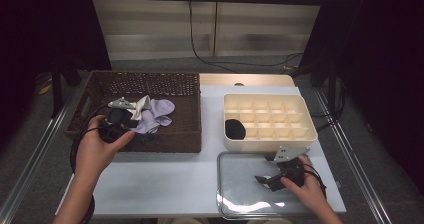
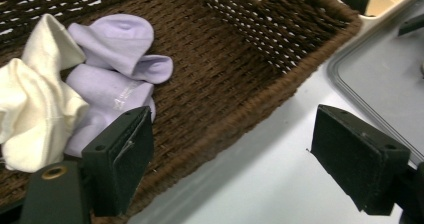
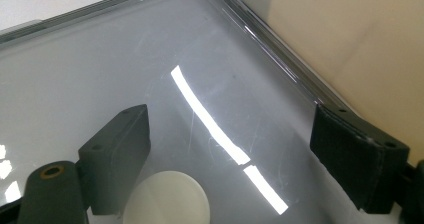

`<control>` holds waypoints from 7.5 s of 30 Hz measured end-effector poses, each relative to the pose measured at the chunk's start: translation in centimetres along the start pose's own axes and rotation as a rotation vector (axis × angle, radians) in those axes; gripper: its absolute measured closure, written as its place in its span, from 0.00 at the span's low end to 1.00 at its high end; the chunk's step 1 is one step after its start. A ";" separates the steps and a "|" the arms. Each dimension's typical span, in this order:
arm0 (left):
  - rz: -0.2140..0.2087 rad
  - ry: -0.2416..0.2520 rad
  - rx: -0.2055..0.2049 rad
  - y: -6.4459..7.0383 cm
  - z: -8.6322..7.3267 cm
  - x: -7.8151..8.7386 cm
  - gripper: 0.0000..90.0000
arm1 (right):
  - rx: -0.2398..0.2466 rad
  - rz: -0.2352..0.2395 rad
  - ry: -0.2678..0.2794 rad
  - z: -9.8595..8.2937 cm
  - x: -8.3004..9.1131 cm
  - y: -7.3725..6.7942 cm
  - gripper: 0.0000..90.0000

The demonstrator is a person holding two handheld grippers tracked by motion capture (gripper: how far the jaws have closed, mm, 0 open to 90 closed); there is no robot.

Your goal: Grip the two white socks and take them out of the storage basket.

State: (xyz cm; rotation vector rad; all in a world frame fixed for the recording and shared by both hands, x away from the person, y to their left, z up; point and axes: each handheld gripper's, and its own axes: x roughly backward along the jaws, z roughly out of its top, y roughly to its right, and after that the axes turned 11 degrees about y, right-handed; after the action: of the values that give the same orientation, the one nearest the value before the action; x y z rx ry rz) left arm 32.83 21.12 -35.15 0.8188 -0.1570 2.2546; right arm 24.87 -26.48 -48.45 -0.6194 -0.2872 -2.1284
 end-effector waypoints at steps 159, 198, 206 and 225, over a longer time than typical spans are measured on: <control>0.361 -0.184 0.274 -13.4 0.2 -8.7 0.68 | -0.007 0.000 0.000 0.0 0.0 0.0 0.18; 0.363 -0.175 0.321 -13.5 0.1 -8.4 0.95 | -0.008 0.002 -0.001 0.0 0.0 0.0 0.18; 0.343 -0.160 0.298 -13.5 0.8 -8.6 0.95 | -0.009 0.002 -0.001 0.0 0.0 0.0 0.18; 0.274 -0.131 0.288 -11.6 4.6 -4.5 0.96 | -0.010 0.001 0.000 0.0 0.0 0.0 0.18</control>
State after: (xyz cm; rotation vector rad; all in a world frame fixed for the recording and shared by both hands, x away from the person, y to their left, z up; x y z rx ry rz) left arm 45.35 25.36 -35.68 1.1591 -0.0035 2.5171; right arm 24.89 -26.47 -48.47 -0.6251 -0.2760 -2.1305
